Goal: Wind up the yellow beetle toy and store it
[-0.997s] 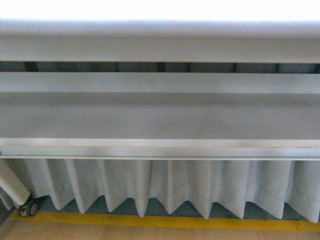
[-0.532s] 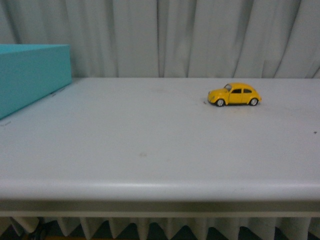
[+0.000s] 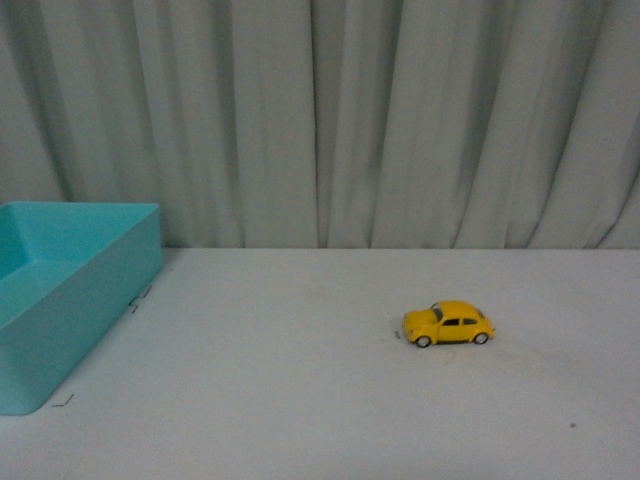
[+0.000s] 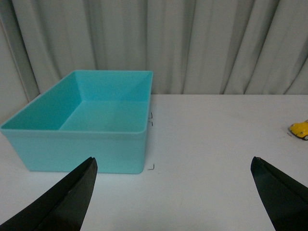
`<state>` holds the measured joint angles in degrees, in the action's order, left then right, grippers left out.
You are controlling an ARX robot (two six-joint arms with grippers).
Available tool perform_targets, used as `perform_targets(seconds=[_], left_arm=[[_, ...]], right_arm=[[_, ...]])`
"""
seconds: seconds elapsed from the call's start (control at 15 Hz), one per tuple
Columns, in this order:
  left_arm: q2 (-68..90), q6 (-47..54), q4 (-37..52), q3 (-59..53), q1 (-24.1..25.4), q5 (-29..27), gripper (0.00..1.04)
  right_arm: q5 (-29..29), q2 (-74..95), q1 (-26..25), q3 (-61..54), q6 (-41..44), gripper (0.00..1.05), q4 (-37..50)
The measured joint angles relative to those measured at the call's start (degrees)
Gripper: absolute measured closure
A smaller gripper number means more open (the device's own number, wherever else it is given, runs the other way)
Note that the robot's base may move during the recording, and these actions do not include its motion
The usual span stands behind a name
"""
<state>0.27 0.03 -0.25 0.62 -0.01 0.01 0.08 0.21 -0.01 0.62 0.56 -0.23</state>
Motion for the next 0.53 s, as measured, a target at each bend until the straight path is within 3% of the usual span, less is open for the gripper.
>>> perform_targets(seconds=[0.53], left_arm=[[0.0,-0.02,0.07,0.0,0.0,-0.04,0.07]], right_arm=[[-0.07,0.0,0.0,0.0,0.0,0.07,0.04]])
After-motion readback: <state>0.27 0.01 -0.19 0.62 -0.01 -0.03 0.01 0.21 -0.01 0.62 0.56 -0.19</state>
